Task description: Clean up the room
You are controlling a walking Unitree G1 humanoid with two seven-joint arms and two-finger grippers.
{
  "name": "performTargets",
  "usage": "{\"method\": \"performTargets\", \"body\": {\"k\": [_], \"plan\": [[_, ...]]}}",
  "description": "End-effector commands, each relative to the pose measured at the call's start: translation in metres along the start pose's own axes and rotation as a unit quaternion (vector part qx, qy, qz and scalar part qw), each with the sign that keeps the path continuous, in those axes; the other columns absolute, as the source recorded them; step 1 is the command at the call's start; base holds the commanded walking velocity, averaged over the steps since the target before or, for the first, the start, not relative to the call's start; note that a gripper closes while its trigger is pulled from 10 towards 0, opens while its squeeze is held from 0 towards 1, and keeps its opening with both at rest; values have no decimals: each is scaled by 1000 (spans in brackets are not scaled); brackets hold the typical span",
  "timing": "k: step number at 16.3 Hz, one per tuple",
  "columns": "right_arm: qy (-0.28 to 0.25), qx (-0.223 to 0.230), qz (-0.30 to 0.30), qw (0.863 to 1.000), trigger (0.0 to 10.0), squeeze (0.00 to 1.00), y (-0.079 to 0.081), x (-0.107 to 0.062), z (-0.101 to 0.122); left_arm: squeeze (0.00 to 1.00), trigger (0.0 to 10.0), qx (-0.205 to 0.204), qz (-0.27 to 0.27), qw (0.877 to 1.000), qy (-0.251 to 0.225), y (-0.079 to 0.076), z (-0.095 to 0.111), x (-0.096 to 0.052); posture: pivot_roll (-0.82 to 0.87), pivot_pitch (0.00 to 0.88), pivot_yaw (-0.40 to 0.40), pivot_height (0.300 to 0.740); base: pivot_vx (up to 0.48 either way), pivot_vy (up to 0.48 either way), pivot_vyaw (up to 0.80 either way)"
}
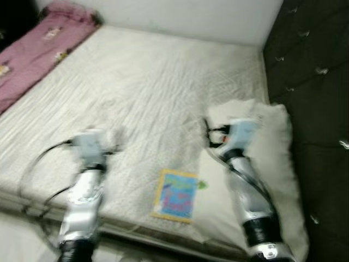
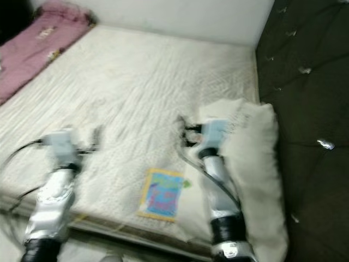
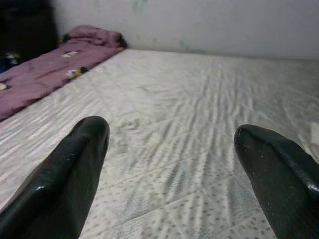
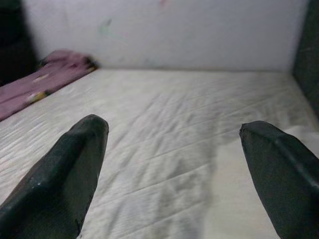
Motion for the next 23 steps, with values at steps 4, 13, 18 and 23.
{"method": "performTargets", "body": {"k": [4, 13, 18, 23], "plan": [[17, -9, -36, 999, 10000, 0, -25, -6, -8, 0, 10000, -21, -39, 999, 4, -25, -1, 3, 49, 0, -19, 740, 0, 0, 0], [27, -1, -47, 999, 10000, 0, -27, -2, -11, 0, 10000, -43, -45, 998, 0, -31, 4, 9, 44, 0, -28, 740, 0, 102, -346], [24, -6, -47, 999, 10000, 0, -28, -1, -10, 0, 10000, -44, -47, 998, -1, -32, 5, 10, 43, 0, -30, 740, 0, 480, -466], [23, -9, -46, 999, 10000, 0, -28, 0, -10, 0, 10000, -43, -50, 998, -1, -34, 5, 11, 40, 0, -28, 740, 0, 480, 0]]}}
Point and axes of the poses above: a point about 5 cm out from each wrist's last joint towards the gripper, its own x axis pointing out of the wrist towards the gripper, its own z axis along the axis of the wrist's last joint, y = z × x, the point moved 4 cm from there along x, pointing out of the wrist towards the gripper, and after that the axes turned 2 degrees about -x, right-handed, at the moved point
